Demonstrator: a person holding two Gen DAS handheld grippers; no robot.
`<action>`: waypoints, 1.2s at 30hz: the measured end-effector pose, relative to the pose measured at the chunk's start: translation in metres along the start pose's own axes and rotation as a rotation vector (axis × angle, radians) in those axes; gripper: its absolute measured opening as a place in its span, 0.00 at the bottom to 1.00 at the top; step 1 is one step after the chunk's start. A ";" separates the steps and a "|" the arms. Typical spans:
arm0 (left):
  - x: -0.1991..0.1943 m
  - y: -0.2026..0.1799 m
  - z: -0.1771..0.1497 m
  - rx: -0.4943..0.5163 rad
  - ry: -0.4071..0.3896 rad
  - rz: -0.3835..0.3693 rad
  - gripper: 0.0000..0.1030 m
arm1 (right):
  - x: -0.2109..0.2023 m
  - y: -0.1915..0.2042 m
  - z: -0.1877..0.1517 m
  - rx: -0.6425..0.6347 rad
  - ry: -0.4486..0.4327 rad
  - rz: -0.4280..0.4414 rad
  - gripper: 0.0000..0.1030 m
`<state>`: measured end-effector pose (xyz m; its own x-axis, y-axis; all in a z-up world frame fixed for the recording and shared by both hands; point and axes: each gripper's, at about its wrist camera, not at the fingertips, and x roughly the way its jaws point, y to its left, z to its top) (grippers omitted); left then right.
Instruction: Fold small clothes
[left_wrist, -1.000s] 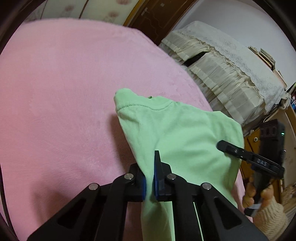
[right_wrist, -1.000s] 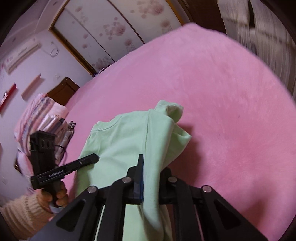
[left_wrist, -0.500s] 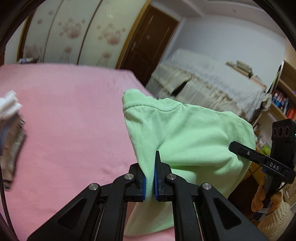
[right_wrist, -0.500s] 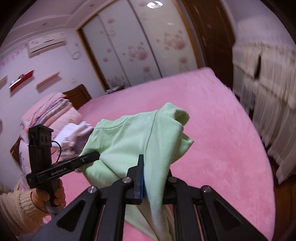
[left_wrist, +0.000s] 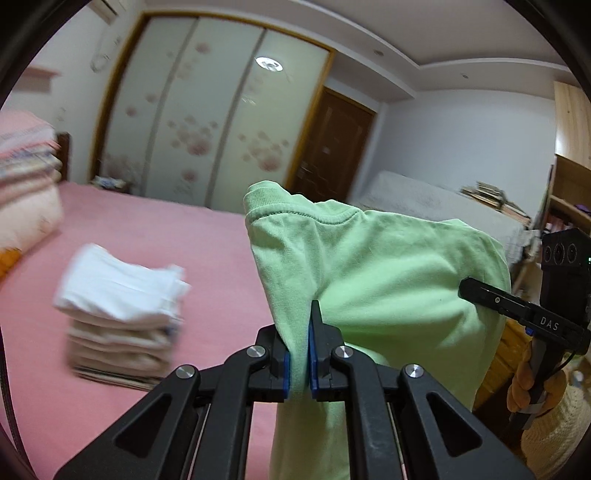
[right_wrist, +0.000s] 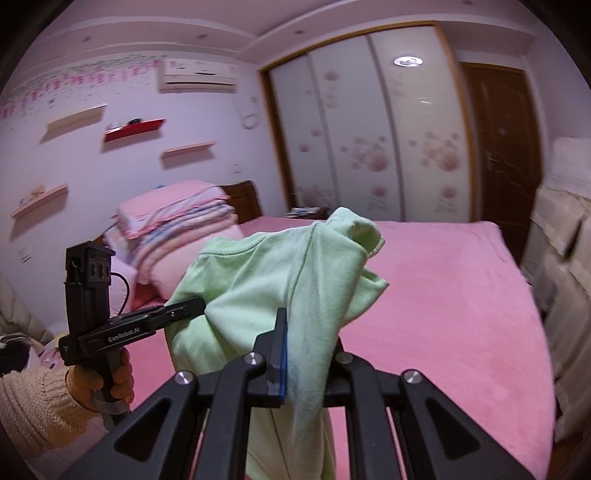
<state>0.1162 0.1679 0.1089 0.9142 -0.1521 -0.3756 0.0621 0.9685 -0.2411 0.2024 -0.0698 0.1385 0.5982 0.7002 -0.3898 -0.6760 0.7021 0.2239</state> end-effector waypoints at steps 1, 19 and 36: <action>-0.014 0.016 0.006 0.006 -0.012 0.032 0.06 | 0.010 0.011 0.004 -0.004 -0.001 0.015 0.08; 0.038 0.263 0.125 0.037 -0.004 0.380 0.07 | 0.284 0.120 0.090 0.041 -0.003 0.172 0.08; 0.230 0.357 0.123 -0.007 0.094 0.428 0.08 | 0.461 0.030 0.071 0.224 0.093 0.111 0.08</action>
<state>0.3975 0.5027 0.0467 0.8167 0.2449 -0.5225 -0.3173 0.9469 -0.0522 0.4879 0.2830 0.0288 0.4764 0.7669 -0.4301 -0.6171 0.6400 0.4578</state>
